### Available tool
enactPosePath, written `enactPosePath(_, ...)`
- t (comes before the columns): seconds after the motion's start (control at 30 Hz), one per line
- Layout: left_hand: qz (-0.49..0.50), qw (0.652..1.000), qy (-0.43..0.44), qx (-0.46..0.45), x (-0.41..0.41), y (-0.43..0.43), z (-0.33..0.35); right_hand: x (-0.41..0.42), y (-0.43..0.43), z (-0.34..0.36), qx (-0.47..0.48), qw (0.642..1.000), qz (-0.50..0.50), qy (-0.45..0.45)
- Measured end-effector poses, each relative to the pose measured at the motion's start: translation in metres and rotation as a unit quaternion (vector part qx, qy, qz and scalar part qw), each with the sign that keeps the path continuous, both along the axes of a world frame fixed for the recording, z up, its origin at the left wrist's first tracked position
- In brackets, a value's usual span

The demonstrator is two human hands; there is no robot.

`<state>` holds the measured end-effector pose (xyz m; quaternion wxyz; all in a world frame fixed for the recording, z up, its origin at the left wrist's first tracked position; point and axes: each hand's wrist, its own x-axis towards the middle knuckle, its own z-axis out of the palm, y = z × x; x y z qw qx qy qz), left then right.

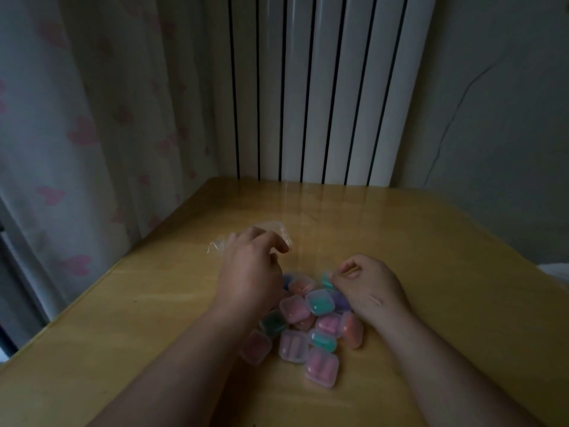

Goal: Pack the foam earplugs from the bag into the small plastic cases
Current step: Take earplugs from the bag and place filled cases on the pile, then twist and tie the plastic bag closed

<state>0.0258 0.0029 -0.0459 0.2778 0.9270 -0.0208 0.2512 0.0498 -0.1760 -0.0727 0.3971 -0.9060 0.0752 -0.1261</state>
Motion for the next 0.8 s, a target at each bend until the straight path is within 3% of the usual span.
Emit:
enactPosePath(0.2, 0.04, 0.997, 0.047, 0.038, 0.002, 0.003, 0.001, -0.006, 0.004, 0.003, -0.087, 0.994, 0.04, 0.05)
enactPosePath(0.57, 0.077, 0.984, 0.148, 0.068, 0.006, 0.009, 0.003, -0.017, 0.01, 0.014, 0.008, 0.996, 0.054, -0.077)
enactPosePath(0.8, 0.095, 0.986, 0.108, 0.089, 0.011, 0.013, -0.004, -0.024, 0.016, 0.017, 0.012, 0.991, 0.091, -0.099)
